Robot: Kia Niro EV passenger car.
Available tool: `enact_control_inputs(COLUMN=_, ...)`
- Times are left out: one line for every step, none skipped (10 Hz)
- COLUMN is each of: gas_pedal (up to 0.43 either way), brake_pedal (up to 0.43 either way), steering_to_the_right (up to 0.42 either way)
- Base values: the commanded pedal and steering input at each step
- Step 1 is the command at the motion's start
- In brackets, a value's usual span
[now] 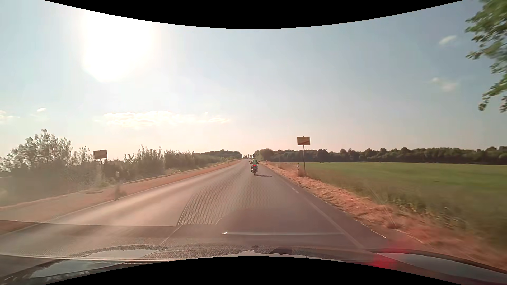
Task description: Follow the waypoints while adhering to traffic rules and regulations
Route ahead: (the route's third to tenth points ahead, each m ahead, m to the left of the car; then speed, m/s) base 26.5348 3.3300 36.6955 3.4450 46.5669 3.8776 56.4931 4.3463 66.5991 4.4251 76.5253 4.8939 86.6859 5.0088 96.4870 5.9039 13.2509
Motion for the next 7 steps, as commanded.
enact_control_inputs(gas_pedal=0.189, brake_pedal=0.000, steering_to_the_right=-0.008)
enact_control_inputs(gas_pedal=0.189, brake_pedal=0.000, steering_to_the_right=-0.008)
enact_control_inputs(gas_pedal=0.189, brake_pedal=0.000, steering_to_the_right=-0.008)
enact_control_inputs(gas_pedal=0.189, brake_pedal=0.000, steering_to_the_right=-0.008)
enact_control_inputs(gas_pedal=0.189, brake_pedal=0.000, steering_to_the_right=-0.008)
enact_control_inputs(gas_pedal=0.189, brake_pedal=0.000, steering_to_the_right=-0.008)
enact_control_inputs(gas_pedal=0.189, brake_pedal=0.000, steering_to_the_right=-0.008)
